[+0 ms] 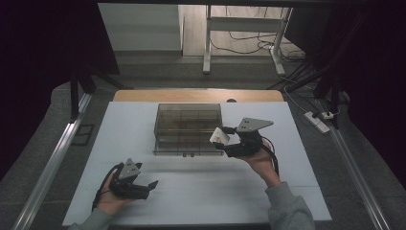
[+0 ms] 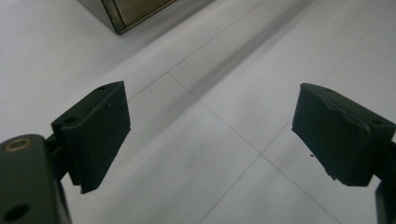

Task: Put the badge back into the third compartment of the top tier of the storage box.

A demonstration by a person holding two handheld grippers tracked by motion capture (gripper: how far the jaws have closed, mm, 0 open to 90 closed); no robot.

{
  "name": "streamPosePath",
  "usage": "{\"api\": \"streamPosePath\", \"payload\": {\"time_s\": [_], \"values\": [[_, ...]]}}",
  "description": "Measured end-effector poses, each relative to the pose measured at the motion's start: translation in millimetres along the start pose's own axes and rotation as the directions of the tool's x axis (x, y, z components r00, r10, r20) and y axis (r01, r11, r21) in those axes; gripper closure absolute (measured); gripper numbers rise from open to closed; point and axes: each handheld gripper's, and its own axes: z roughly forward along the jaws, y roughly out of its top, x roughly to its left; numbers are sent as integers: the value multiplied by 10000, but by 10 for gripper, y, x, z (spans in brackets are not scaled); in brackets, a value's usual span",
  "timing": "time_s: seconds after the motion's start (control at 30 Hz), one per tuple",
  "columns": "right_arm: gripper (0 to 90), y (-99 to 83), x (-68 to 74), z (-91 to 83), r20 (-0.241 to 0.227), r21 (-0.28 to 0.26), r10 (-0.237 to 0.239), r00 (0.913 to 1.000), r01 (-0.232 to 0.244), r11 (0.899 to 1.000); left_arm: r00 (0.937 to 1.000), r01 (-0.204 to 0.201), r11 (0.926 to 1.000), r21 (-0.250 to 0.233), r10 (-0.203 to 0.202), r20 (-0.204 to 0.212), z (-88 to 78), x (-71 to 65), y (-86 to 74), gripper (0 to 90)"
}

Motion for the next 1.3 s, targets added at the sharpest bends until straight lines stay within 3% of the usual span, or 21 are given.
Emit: {"api": "streamPosePath", "payload": {"time_s": [0.8, 1.3], "values": [[329, 42, -43, 300, -186, 371, -108, 9998, 115, 9992, 10000, -30, 10000, 55, 30, 1, 5, -2, -2, 114], [328, 33, -46, 359, -211, 447, -137, 9997, 147, 9989, 10000, -31, 10000, 58, 30, 10, 5, 1, -4, 115]]}}
